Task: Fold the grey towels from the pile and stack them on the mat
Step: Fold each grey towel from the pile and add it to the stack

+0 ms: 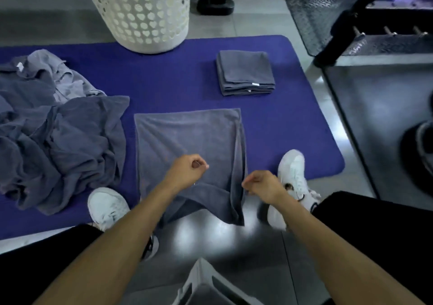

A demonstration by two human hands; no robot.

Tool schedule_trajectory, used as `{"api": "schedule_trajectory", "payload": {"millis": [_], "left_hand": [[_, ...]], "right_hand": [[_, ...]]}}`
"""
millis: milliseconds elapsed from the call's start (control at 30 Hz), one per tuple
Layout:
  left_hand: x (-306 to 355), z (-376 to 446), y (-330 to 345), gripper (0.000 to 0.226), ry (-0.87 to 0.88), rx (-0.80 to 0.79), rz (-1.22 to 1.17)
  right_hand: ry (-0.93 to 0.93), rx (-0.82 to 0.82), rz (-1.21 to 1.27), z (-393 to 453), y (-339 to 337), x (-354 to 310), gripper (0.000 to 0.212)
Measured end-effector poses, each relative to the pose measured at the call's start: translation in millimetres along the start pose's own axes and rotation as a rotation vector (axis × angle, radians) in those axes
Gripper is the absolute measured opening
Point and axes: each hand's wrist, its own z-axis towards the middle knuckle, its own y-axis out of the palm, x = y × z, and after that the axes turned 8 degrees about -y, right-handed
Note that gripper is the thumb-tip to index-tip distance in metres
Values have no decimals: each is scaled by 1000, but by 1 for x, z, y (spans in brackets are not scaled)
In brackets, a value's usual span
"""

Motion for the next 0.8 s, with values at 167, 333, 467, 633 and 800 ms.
{"api": "schedule_trajectory", "payload": {"millis": [167, 333, 467, 633, 800], "left_hand": [[-12, -20, 60, 12, -26, -54, -14], [-19, -27, 74, 7, -113, -49, -23], [-26, -35, 77, 8, -171, -47, -44], [-21, -40, 91, 7, -28, -118, 44], [-1, -44, 112, 24, 238, -180, 164]], "right_hand": [[161, 78, 16, -13, 29, 46, 20], [191, 16, 65, -9, 64, 64, 32], [179, 0, 28, 0, 77, 82, 22], [297, -44, 628, 0, 56, 95, 12], [226, -183, 1010, -11, 25, 93, 12]]}}
